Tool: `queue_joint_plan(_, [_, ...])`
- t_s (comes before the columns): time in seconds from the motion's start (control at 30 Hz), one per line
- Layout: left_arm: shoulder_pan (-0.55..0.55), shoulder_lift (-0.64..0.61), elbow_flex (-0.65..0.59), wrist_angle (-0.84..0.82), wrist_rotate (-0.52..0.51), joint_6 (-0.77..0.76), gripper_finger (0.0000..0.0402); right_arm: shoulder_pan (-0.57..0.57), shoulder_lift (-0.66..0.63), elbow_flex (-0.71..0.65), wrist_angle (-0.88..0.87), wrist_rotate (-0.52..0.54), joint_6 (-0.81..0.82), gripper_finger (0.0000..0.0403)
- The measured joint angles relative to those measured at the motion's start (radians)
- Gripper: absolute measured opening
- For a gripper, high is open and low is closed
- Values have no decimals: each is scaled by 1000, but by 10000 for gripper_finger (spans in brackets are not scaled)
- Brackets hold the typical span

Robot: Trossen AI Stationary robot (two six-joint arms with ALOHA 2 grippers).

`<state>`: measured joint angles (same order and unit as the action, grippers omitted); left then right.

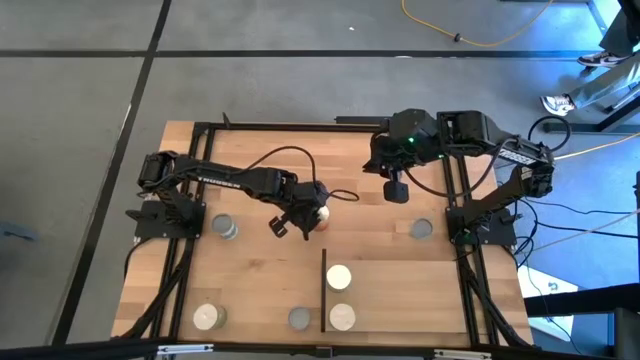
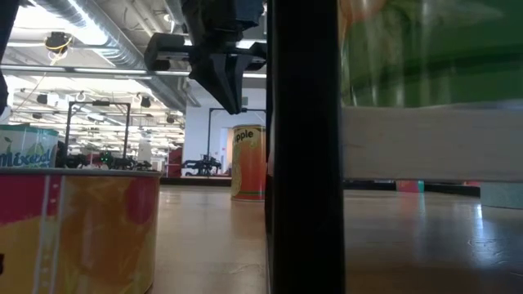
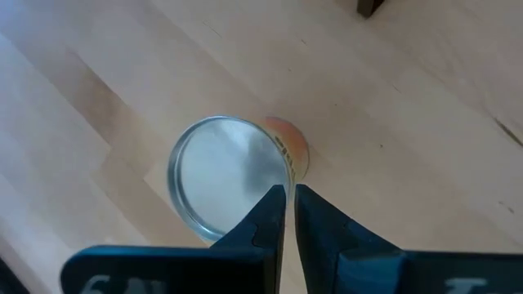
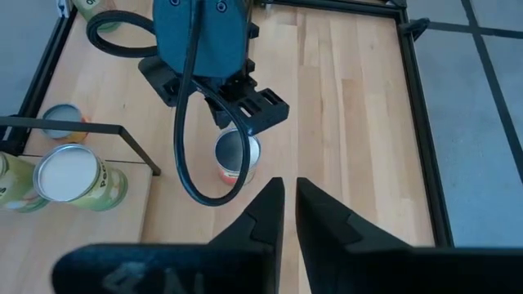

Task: Pick and place cans onto a shelf
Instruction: Put the canned pineapple on the shelf

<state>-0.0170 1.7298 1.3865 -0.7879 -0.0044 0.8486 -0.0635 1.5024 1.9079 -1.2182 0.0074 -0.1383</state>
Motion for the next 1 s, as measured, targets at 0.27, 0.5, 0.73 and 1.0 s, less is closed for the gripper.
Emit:
queue_joint_plan(0.27, [2,0,-47,74,0,24,23,0,0,0,0,0,-4,37])
queue_joint_plan(0.5, [2,0,-58,81,-4,26,20,0,0,0,0,0,-5,37])
queue_joint_plan(0.73, [7,0,-58,79,2,26,20,0,0,0,0,0,-5,37])
queue_joint_plan(1.0, [33,16,-58,80,53,26,20,0,1,0,2,0,-2,37])
